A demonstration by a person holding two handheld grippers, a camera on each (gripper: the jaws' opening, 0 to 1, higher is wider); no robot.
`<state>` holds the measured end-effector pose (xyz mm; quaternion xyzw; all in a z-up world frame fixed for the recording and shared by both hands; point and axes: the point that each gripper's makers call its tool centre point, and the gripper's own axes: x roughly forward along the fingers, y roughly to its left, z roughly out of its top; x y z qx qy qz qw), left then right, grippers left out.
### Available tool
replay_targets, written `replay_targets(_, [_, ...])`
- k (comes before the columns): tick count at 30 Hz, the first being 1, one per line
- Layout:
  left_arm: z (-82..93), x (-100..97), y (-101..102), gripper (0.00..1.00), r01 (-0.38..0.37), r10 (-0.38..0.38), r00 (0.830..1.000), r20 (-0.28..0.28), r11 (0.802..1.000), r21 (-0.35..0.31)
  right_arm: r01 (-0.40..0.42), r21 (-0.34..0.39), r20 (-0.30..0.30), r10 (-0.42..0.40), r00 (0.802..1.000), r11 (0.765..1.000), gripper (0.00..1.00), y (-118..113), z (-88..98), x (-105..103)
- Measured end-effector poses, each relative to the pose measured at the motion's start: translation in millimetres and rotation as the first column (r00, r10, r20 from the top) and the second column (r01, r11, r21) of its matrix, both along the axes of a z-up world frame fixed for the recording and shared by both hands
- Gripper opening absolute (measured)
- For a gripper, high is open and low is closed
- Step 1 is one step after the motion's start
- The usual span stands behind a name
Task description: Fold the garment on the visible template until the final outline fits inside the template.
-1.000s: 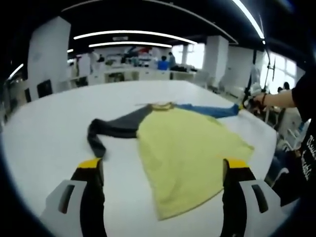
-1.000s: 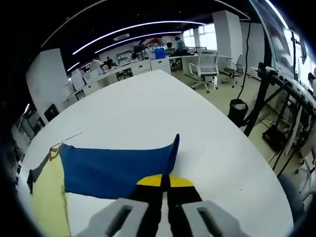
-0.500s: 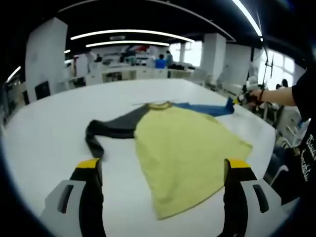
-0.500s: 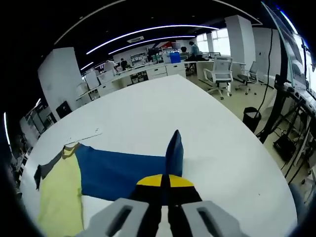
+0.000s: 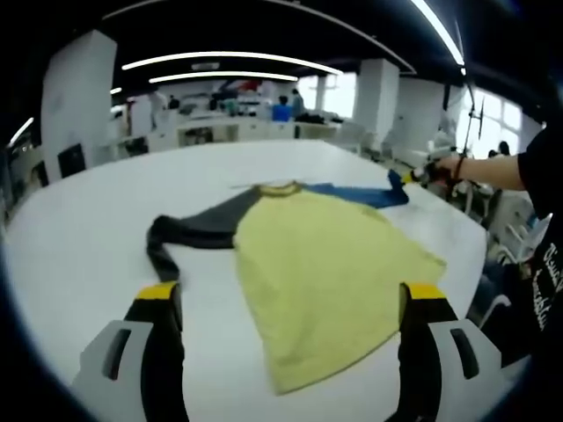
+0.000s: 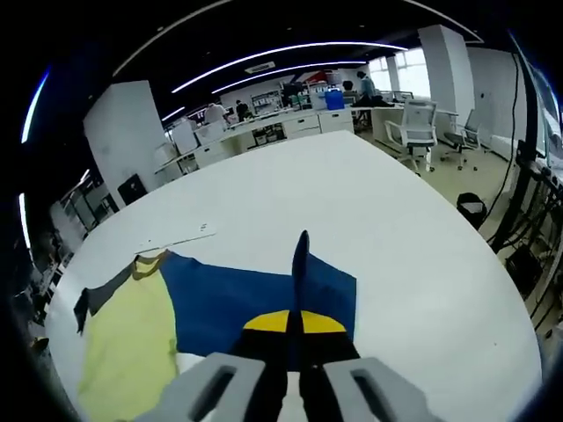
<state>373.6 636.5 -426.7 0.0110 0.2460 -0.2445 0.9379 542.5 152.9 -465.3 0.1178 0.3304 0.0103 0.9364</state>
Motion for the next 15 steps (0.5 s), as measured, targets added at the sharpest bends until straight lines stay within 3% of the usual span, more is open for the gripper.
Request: replay_targets(15, [2.7,-2.2,-7.3,0.99,0.019,-0.019,1.000,-0.002,1.000,-0.014,-0.062,-0.014,0.014,0.062,0.998,0.998,0.00,38.9,2.9,14.8])
